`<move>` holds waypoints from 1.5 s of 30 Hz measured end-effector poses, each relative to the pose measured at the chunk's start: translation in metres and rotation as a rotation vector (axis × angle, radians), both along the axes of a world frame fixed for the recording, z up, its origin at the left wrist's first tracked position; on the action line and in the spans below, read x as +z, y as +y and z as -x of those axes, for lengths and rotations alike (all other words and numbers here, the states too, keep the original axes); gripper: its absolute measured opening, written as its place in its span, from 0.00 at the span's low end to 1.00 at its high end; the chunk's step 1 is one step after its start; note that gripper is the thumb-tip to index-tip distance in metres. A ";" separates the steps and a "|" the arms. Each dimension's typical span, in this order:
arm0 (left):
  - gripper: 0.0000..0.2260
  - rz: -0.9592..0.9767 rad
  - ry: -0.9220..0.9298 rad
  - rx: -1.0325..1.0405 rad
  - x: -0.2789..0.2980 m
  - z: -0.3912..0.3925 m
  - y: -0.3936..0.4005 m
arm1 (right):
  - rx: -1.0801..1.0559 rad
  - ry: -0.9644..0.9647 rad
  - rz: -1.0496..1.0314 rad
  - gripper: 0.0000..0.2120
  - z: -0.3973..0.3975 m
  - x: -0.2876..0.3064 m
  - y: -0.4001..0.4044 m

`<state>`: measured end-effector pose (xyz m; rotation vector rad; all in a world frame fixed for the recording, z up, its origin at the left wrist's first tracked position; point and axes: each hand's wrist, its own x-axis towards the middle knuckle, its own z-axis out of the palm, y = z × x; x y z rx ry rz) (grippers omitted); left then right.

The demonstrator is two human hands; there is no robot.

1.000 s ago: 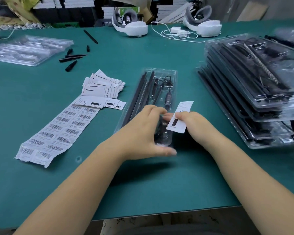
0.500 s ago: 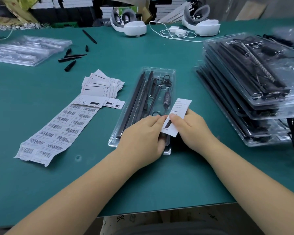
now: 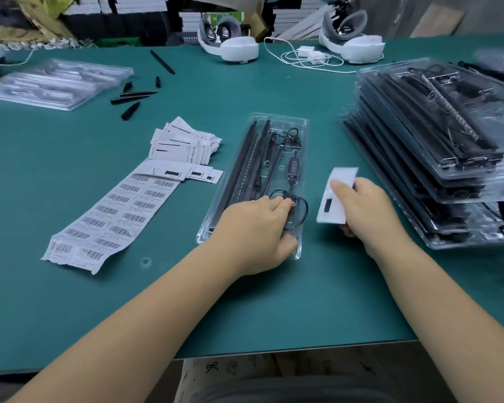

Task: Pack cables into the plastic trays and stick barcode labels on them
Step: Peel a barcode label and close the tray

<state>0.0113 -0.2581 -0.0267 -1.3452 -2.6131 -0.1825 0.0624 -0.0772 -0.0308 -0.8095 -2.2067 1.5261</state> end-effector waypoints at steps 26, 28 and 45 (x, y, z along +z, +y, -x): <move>0.33 0.023 -0.025 0.069 0.004 -0.004 0.002 | 0.064 -0.104 0.495 0.10 -0.011 0.022 0.007; 0.36 0.019 -0.010 0.058 0.004 -0.004 0.002 | 0.167 -0.119 0.429 0.08 -0.010 0.019 0.004; 0.30 0.002 -0.097 0.112 0.005 -0.002 0.001 | 0.324 -0.166 0.305 0.05 -0.011 0.019 0.003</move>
